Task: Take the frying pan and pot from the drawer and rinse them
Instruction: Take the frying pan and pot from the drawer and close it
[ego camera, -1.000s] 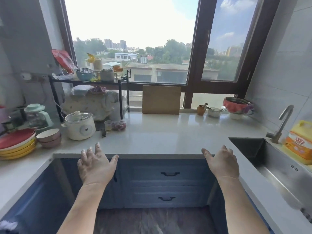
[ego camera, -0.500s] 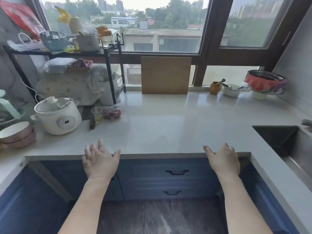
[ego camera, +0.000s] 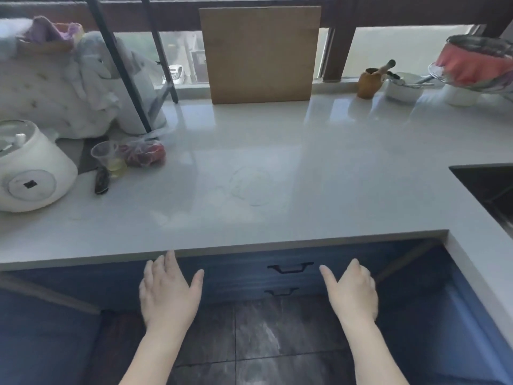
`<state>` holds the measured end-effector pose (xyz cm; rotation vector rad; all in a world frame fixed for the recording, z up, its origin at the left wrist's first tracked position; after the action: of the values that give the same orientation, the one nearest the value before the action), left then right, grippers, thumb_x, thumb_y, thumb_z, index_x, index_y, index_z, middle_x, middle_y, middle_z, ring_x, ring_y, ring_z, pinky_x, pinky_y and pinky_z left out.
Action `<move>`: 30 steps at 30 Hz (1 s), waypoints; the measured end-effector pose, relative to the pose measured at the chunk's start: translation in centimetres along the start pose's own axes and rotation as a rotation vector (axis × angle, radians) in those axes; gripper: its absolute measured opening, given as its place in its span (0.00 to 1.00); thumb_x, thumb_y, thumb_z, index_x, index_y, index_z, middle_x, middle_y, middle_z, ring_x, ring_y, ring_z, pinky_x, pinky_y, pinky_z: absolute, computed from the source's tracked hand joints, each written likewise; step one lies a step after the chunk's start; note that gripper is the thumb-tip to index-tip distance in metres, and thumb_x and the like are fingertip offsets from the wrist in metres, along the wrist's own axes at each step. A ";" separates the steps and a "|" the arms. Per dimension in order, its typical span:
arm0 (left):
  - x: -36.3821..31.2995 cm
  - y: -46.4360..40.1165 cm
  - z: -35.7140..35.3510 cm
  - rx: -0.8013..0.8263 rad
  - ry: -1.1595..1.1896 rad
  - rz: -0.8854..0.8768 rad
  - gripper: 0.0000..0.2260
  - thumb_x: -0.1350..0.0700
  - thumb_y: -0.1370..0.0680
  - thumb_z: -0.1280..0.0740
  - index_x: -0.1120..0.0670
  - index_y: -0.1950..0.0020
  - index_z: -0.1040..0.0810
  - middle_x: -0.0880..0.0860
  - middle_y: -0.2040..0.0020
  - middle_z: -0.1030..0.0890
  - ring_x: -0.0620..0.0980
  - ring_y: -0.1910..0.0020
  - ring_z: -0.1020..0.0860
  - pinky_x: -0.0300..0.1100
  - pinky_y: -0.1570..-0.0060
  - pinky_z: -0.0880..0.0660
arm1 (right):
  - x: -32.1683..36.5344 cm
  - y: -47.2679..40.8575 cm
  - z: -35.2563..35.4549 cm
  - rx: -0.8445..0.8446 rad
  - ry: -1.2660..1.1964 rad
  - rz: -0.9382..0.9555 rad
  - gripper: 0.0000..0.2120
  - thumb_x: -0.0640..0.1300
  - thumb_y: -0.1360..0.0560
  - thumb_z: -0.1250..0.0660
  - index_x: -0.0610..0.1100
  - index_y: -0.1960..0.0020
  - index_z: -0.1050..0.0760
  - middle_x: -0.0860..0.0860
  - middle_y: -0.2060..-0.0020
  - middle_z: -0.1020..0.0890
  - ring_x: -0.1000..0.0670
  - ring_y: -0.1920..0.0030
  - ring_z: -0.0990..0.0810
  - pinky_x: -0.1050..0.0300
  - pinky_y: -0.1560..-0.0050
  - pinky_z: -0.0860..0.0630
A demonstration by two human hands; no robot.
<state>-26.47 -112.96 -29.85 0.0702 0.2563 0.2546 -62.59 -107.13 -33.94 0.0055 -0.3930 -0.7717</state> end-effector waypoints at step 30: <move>-1.3 -0.7 -17.7 0.011 -0.058 -0.019 0.29 0.45 0.25 0.31 0.62 0.31 0.29 0.59 0.41 0.22 0.62 0.33 0.30 0.57 0.37 0.29 | 1.4 -4.9 -23.6 0.472 0.239 0.412 0.34 0.65 0.21 0.49 0.47 0.22 0.46 0.52 0.24 0.41 0.49 0.23 0.48 0.46 0.29 0.40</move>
<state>-32.12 -113.36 -46.65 0.0862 0.2002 0.2315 -56.77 -114.92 -56.10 0.4425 -0.3259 -0.2542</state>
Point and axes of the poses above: each hand's wrist, its own y-axis away from the middle knuckle, its own z-axis out of the back of the hand, x = y × z, the point moved 7 cm from there along -y, towards the middle knuckle
